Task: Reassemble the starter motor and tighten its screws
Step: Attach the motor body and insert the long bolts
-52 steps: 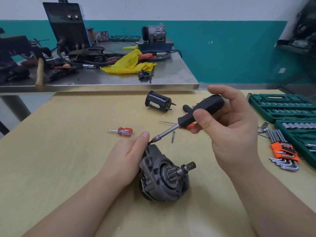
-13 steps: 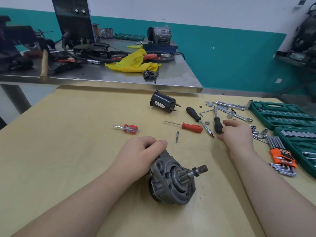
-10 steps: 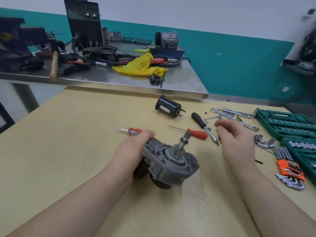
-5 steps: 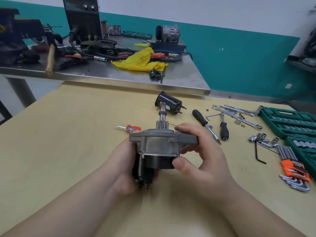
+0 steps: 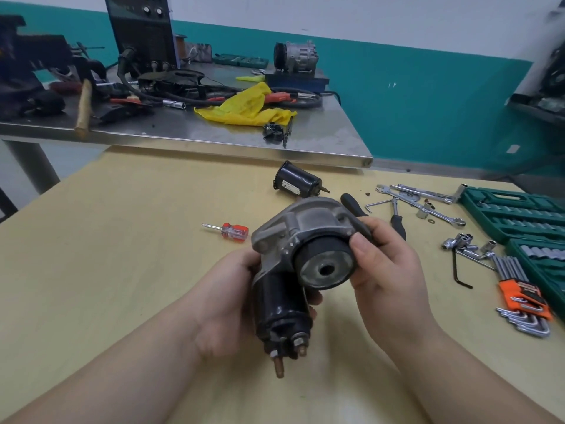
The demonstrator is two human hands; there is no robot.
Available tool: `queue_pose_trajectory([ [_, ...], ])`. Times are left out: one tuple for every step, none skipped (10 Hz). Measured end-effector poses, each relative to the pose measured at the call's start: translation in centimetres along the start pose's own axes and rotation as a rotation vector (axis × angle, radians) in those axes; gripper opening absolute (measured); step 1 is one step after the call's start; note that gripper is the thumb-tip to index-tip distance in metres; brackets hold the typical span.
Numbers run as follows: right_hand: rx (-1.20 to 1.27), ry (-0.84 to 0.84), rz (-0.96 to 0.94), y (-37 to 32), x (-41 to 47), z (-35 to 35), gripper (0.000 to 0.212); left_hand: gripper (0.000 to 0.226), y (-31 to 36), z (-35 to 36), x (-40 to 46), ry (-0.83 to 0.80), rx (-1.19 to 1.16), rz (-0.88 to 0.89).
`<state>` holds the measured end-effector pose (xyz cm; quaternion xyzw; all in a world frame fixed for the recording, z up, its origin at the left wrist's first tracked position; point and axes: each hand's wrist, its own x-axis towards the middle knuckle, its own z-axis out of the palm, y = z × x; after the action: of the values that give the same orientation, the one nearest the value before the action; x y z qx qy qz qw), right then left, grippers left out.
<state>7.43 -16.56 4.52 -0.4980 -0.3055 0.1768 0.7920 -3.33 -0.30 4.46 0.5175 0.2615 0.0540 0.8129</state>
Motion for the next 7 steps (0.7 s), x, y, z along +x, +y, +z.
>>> queue_pose_trajectory([
  [0.047, 0.013, 0.104, 0.0, 0.1, -0.1, 0.019, 0.057, -0.5, 0.5, 0.1, -0.095, -0.162, -0.008],
  [-0.018, -0.044, 0.145, -0.3, 0.2, -0.3, 0.029, 0.084, -0.3, -0.1, -0.7, -0.318, -0.053, -0.132],
  [-0.023, -0.088, 0.171, -0.2, 0.3, -0.5, 0.020, 0.084, -0.5, -0.7, -0.8, -0.429, -0.123, -0.128],
  [-0.032, -0.117, 0.186, 0.0, 0.3, -0.5, 0.012, 0.085, -0.6, -0.7, -0.8, -0.511, -0.202, -0.088],
  [-0.068, -0.184, 0.179, -0.4, 0.3, -0.5, 0.028, 0.078, -1.0, -0.6, -0.9, -0.536, -0.225, -0.054],
  [-0.117, -0.187, 0.198, -0.6, -0.1, -0.4, 0.048, 0.082, -1.5, -0.7, -0.7, -0.575, -0.268, -0.082],
  [-0.212, -0.152, 0.211, -0.6, -0.4, 0.8, 0.050, 0.079, -1.8, -1.2, -0.6, -0.660, -0.297, -0.024],
])
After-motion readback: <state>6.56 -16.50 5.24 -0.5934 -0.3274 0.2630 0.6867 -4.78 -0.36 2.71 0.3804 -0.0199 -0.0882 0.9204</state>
